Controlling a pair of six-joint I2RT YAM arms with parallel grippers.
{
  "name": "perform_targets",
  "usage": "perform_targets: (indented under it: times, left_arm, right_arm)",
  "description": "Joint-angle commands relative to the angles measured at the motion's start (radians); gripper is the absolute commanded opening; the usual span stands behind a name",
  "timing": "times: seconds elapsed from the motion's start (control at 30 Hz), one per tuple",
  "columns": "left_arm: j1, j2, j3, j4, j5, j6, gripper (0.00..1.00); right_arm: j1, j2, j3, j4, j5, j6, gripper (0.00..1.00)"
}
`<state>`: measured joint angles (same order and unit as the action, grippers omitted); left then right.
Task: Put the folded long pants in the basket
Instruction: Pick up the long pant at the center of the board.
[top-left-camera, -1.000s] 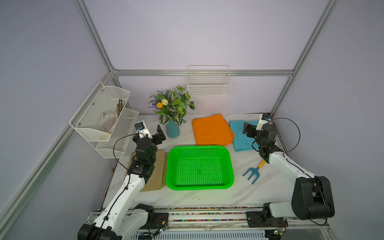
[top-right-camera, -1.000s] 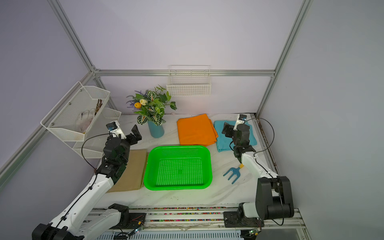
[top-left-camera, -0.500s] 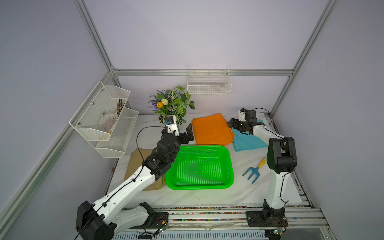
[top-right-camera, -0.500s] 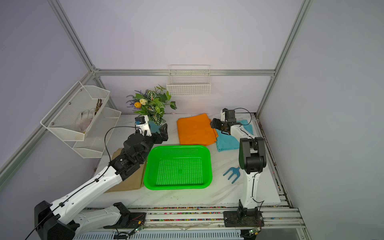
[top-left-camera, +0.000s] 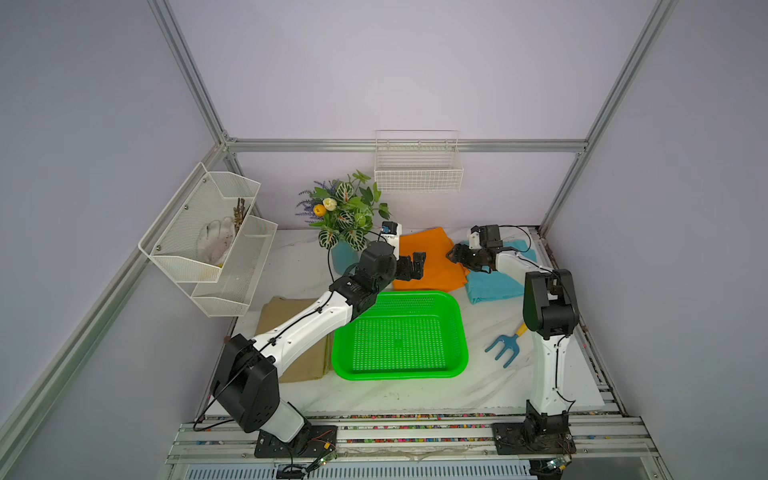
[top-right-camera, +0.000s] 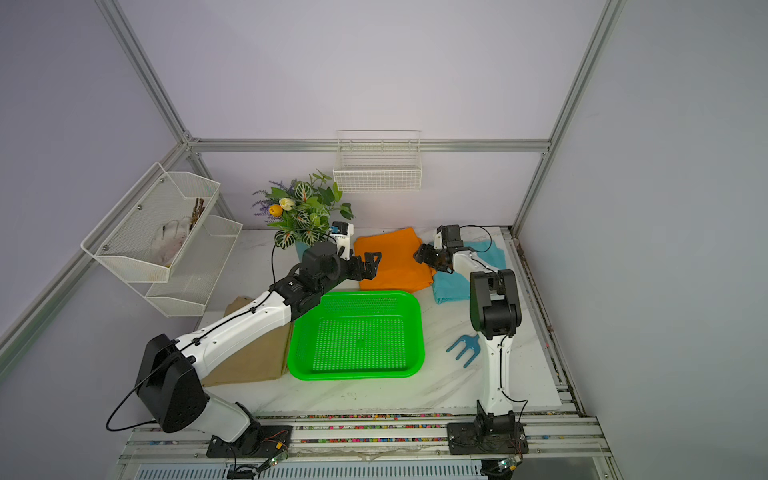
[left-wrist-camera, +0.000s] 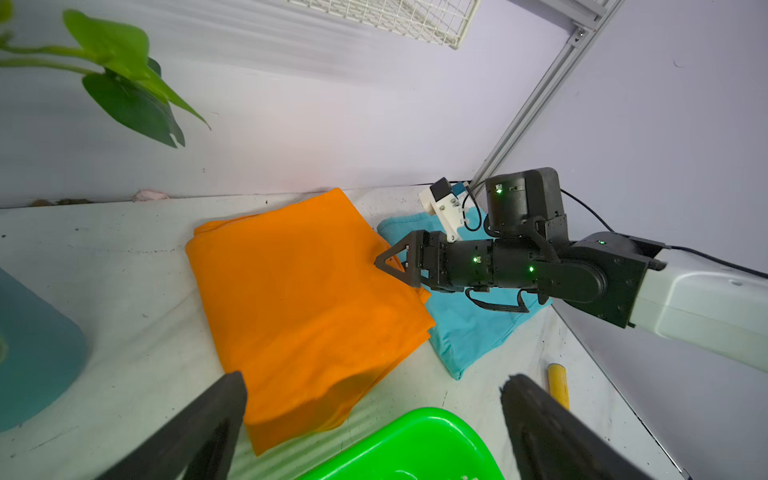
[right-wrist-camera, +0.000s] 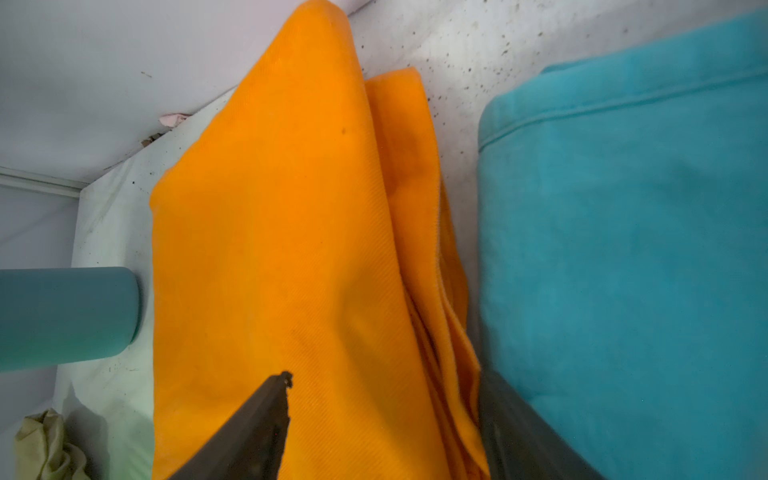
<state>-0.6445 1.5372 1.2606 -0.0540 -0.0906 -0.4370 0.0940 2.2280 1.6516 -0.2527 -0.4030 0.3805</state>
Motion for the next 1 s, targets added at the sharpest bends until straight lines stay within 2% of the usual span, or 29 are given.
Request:
perform_targets:
  times: [0.0, 0.1, 0.3, 0.57, 0.7, 0.8, 0.97]
  left_arm:
    - [-0.004, -0.008, 0.029, -0.002, 0.038, -0.026, 1.0]
    - [-0.004, 0.009, 0.041, -0.035, 0.058, -0.026, 1.0]
    - [-0.004, 0.059, 0.084, -0.075, 0.109, -0.031, 1.0]
    - [-0.004, 0.09, 0.103, -0.094, 0.108, -0.01, 1.0]
    - [-0.004, 0.102, 0.107, -0.102, 0.101, 0.001, 1.0]
    - [-0.004, 0.115, 0.12, -0.117, 0.103, 0.009, 1.0]
    - [-0.004, 0.12, 0.106, -0.118, 0.118, 0.015, 1.0]
  right_arm:
    - [0.015, -0.017, -0.051, 0.008, -0.028, 0.012, 0.69]
    - [0.03, -0.032, -0.097, 0.039, -0.046, 0.029, 0.68]
    - [0.099, -0.055, -0.177, 0.048, -0.005, 0.05, 0.68]
    - [0.107, -0.17, -0.313, 0.128, 0.038, 0.145, 0.69]
    - [0.108, -0.178, -0.245, 0.088, 0.081, 0.124, 0.73]
    - [0.108, -0.13, -0.16, 0.021, 0.103, 0.106, 0.75]
    - [0.108, -0.051, -0.106, -0.006, 0.153, 0.122, 0.79]
